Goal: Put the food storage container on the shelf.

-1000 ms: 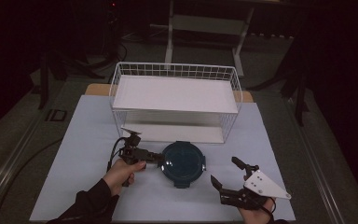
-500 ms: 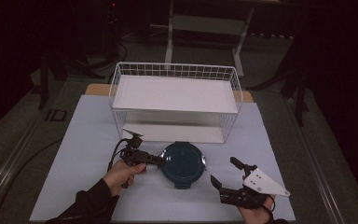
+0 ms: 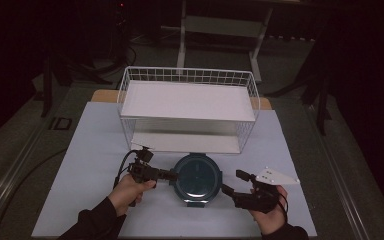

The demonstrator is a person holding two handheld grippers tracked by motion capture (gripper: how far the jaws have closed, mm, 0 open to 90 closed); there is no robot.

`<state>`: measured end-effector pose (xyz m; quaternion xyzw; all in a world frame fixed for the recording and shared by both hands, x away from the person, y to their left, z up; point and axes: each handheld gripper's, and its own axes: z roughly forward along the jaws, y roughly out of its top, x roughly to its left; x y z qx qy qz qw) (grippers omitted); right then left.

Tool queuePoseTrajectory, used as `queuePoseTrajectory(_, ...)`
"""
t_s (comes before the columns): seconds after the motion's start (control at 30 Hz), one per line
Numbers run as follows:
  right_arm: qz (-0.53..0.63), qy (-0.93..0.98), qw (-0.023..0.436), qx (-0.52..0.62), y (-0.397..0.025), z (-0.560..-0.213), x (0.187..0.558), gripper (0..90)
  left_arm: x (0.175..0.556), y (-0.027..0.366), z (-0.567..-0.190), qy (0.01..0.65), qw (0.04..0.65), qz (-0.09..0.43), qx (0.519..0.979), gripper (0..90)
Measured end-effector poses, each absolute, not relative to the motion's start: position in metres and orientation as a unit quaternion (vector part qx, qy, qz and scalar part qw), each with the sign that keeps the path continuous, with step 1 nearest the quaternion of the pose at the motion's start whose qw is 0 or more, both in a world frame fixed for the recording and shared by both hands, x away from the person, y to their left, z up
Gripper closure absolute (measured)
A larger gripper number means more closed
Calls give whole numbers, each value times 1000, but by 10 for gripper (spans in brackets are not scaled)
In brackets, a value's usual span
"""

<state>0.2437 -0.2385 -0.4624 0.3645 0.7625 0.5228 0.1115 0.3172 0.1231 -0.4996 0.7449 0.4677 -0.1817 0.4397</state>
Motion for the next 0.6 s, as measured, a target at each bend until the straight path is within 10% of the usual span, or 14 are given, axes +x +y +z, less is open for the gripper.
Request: queuePoseTrajectory(0.6,507,746,-65,426,-243,-494,278,463,299,124,-494,422,454,-147,771,572)
